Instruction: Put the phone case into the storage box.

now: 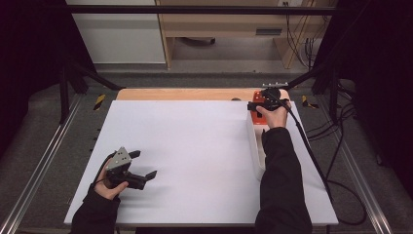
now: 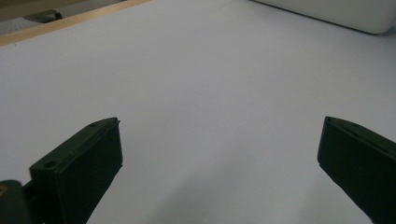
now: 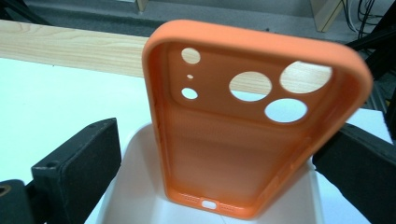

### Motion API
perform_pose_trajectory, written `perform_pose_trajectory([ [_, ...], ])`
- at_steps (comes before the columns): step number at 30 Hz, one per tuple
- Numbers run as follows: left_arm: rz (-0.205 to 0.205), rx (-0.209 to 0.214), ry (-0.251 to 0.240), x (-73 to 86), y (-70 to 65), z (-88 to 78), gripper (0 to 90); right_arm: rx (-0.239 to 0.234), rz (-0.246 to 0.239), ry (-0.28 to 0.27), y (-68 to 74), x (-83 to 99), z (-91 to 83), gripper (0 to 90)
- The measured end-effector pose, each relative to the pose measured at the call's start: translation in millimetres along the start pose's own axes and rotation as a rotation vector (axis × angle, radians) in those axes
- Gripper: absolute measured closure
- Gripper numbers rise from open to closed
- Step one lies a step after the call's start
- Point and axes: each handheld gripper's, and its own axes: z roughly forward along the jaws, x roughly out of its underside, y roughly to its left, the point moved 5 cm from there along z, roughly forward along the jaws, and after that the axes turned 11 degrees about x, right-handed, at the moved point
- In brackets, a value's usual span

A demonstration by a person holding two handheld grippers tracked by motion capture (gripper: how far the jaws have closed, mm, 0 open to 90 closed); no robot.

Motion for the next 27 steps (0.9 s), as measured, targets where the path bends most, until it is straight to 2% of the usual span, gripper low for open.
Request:
perform_pose_trajectory([
  [9, 0.002, 0.002, 0.000, -0.1, -0.5, 0.3, 0.0, -0.012, 0.001, -0.035, -5.1, -2.4, -13.9, 1.4],
  [15, 0.002, 0.006, -0.001, -0.4, -1.2, 0.4, 0.0, -0.049, -0.003, -0.072, -3.6, -0.2, -30.9, 1.5],
  [22, 0.002, 0.011, -0.005, -1.3, -2.5, 0.1, 0.0, -0.140, -0.037, -0.142, 5.5, 7.7, -61.0, 1.9],
  [27, -0.004, 0.013, -0.005, -1.7, -3.7, 0.4, 0.0, -0.223, -0.068, -0.206, 12.1, 19.3, -85.7, 2.1],
])
